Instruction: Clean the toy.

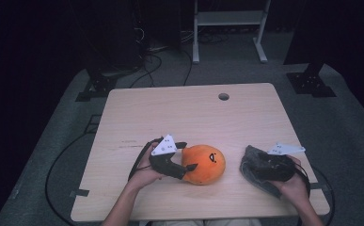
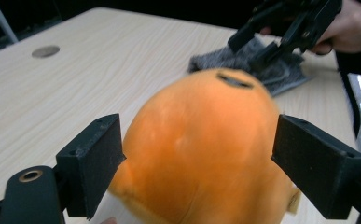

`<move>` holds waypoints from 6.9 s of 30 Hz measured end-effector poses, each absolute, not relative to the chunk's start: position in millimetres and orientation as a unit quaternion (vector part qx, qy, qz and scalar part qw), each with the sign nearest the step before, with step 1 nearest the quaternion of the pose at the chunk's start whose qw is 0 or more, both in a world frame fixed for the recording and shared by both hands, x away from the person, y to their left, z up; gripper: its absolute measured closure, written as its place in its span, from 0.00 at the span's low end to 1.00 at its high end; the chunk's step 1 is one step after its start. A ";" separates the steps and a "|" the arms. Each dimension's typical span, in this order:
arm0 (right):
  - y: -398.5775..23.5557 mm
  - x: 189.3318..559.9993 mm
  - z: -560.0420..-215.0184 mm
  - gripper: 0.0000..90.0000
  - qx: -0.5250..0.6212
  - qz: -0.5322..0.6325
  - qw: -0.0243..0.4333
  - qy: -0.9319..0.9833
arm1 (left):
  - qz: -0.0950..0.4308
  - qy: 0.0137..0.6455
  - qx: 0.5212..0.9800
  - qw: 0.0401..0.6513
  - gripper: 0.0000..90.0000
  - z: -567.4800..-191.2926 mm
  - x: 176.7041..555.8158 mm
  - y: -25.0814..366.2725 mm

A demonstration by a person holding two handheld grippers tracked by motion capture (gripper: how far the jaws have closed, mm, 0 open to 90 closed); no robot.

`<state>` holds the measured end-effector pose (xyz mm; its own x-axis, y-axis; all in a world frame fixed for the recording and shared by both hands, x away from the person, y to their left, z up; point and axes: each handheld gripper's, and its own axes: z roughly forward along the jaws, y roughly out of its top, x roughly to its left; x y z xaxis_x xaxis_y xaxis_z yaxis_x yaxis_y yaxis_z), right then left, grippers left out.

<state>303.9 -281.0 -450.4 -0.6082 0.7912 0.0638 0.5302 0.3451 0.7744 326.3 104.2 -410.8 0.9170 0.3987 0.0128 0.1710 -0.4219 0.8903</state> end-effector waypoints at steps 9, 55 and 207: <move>-278.4 314.6 -452.3 0.41 0.419 0.375 0.176 0.808 | 0.095 0.182 0.839 0.504 0.17 -421.0 332.7 109.6; -177.1 276.2 -417.7 0.82 0.284 0.442 0.157 0.836 | 0.116 0.279 0.832 0.465 0.24 -430.7 317.2 73.7; -189.0 275.4 -403.7 0.83 0.280 0.446 0.178 0.831 | 0.149 0.139 0.864 0.461 0.39 -422.7 293.3 56.1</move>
<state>275.4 -189.0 -403.7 -0.7796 0.6245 -0.0467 0.3070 0.4461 0.8407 293.3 56.1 -422.7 0.9170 0.3776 0.1283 0.1035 -0.5360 0.8379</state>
